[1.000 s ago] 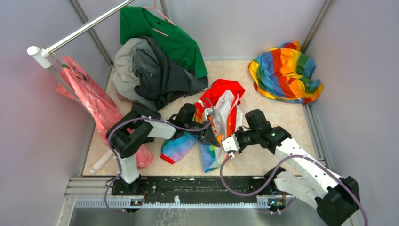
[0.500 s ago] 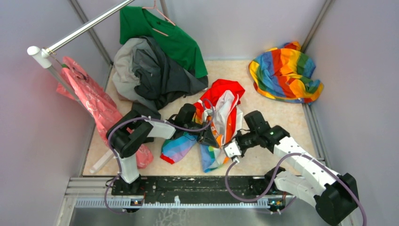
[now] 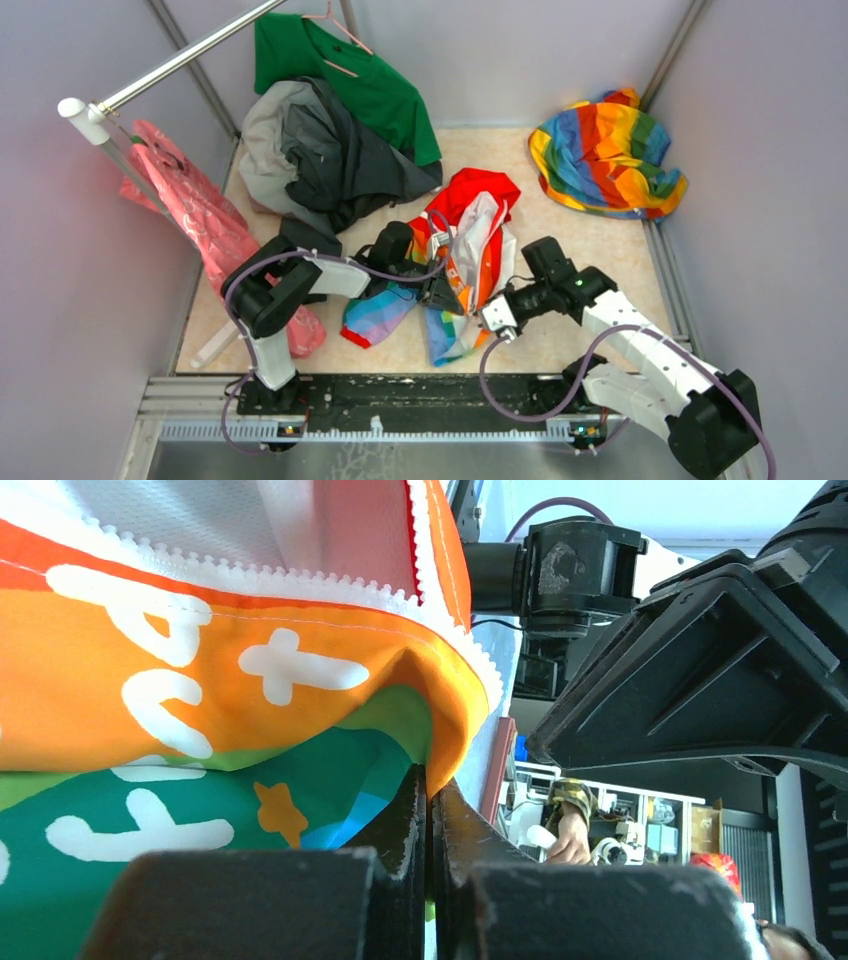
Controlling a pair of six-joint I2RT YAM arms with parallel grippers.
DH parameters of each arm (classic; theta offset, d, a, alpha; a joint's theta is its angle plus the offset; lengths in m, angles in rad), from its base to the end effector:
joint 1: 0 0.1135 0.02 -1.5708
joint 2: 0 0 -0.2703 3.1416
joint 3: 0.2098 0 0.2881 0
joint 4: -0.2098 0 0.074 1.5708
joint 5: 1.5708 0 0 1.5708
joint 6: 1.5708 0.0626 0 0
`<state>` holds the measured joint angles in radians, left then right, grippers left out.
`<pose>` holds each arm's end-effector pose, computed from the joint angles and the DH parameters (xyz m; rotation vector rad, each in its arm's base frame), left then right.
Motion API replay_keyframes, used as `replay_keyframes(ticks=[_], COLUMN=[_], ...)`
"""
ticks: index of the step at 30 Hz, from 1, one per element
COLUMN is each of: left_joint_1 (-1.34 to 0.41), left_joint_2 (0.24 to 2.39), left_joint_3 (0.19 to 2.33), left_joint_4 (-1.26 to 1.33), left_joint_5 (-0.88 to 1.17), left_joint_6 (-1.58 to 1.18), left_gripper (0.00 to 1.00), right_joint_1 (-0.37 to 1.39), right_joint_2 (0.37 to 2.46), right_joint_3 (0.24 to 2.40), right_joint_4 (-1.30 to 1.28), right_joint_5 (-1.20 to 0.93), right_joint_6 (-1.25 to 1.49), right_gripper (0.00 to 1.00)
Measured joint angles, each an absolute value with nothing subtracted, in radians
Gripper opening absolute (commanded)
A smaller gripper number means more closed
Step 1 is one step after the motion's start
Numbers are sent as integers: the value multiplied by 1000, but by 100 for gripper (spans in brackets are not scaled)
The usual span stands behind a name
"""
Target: Zip up the jacket
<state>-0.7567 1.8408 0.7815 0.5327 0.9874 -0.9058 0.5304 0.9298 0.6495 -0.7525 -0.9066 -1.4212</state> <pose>0.2376 -0.2962 0.1031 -0.5591 -2.4349 1.8800 0.1506 0.1454 0.2132 -1.9830 0.9862 0.7042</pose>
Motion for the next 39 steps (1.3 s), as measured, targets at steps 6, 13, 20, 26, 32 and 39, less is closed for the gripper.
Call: replay_keyframes(ticks=[6, 13, 20, 26, 32, 39], left_joint_1=[-757, -757, -757, -757, -756, -755], left_joint_2=[1843, 1873, 1879, 1883, 1897, 1909], left_joint_3=[762, 758, 758, 758, 758, 759], left_joint_4=[615, 689, 711, 729, 772, 826], left_joint_5=[998, 1024, 1054, 1077, 1108, 1129], left_joint_6=[-928, -981, -1003, -1029, -1074, -1118], left_gripper=[0, 0, 0, 0, 0, 0], right_joint_1=[527, 542, 551, 579, 618, 625], right_joint_2=[933, 954, 954, 939, 903, 890], right_joint_3=[617, 571, 562, 536, 516, 516], right_joint_4=[-824, -805, -739, -686, -619, -580], right_joint_5=[-941, -928, -880, -808, -739, -709], right_joint_6=[-1649, -1801, -1815, -1797, -1744, -1681], right_gripper=[32, 35, 33, 29, 25, 14])
